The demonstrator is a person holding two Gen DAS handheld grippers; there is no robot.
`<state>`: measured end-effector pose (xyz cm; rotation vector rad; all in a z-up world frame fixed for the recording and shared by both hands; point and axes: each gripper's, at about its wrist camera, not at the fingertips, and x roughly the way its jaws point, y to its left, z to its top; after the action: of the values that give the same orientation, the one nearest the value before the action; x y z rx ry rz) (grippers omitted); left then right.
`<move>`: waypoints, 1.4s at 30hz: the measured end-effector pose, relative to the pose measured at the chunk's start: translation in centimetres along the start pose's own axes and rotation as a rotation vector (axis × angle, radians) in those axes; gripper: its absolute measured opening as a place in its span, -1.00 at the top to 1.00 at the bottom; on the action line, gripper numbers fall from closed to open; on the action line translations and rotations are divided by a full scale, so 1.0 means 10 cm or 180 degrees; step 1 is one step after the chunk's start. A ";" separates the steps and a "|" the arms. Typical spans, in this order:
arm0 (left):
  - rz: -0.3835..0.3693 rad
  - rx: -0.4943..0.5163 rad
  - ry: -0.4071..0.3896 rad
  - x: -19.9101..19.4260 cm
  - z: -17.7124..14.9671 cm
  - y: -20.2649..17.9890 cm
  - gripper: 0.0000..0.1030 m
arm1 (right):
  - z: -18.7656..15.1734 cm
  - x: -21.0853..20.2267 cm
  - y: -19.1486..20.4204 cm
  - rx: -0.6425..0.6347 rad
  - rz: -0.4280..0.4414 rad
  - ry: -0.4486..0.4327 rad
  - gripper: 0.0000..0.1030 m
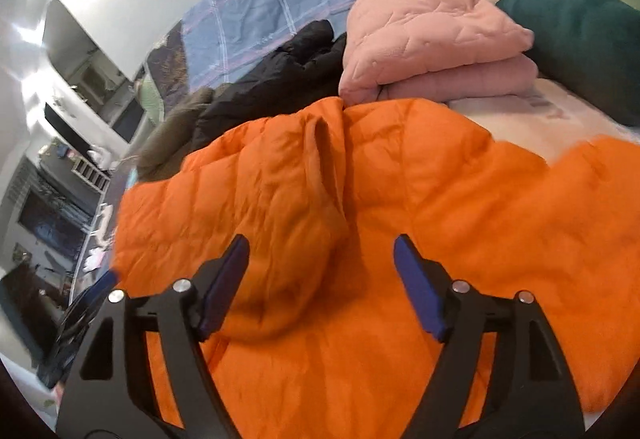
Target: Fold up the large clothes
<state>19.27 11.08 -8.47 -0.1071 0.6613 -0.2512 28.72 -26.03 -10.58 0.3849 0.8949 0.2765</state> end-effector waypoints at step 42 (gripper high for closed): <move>-0.0105 0.0296 0.0120 0.44 0.34 -0.25 0.22 | -0.71 0.34 0.03 -0.0254 -0.0840 0.0068 0.81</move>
<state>24.21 7.61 -7.97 -0.0242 0.6846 -0.3160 25.05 -22.93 -16.81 0.1872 0.9415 0.0730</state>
